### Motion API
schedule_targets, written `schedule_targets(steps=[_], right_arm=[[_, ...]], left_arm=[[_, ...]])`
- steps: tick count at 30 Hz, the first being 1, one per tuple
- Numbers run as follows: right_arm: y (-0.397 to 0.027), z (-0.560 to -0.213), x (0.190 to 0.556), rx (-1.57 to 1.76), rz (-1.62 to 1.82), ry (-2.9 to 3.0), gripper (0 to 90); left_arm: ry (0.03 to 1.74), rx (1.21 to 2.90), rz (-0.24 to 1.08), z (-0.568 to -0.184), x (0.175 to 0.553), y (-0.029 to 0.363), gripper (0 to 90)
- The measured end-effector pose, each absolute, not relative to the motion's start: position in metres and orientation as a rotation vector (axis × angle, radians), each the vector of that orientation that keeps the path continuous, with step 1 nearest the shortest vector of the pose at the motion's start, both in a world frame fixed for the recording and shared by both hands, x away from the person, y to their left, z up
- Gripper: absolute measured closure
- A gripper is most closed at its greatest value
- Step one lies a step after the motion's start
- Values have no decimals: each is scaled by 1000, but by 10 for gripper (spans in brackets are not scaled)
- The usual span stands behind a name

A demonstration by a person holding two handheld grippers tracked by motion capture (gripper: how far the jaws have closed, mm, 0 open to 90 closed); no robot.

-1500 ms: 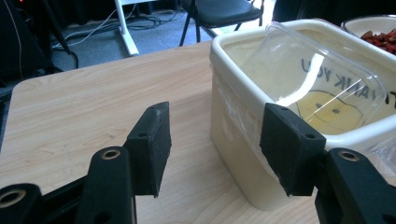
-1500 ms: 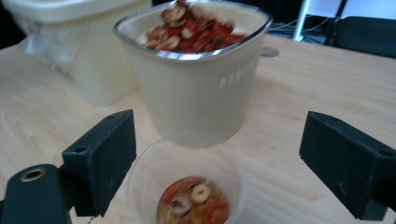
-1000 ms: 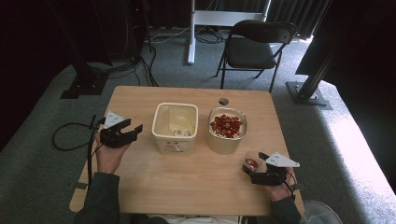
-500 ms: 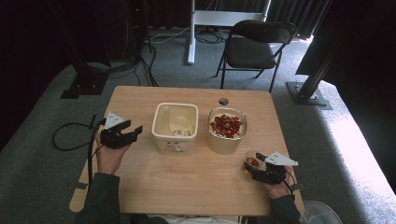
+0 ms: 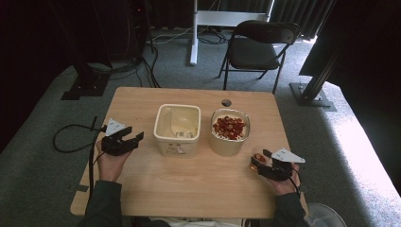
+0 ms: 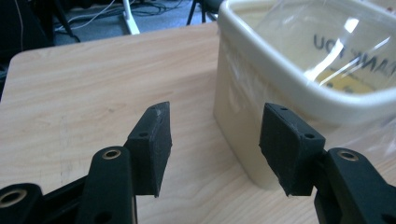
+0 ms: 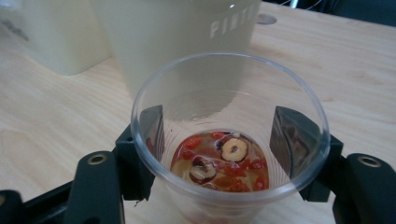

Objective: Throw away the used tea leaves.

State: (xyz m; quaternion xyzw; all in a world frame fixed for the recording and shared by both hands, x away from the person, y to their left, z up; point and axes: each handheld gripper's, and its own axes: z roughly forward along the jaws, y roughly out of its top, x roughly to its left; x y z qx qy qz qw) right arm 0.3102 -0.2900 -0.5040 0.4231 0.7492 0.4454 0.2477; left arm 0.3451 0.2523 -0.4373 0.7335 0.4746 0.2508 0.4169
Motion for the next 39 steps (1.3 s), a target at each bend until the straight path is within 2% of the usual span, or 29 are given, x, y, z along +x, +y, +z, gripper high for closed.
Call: schedule_targets(steps=[16, 30, 39], right_arm=[[-294, -457, 349, 1187, 1198, 1906, 374], [-298, -449, 371, 1257, 1151, 1902, 391], [-300, -445, 365, 1262, 1211, 1885, 393]], left_arm=[[1205, 1854, 637, -459, 326, 250, 446], [1218, 1886, 587, -483, 319, 242, 445], [1219, 1902, 573, -494, 320, 239, 445]])
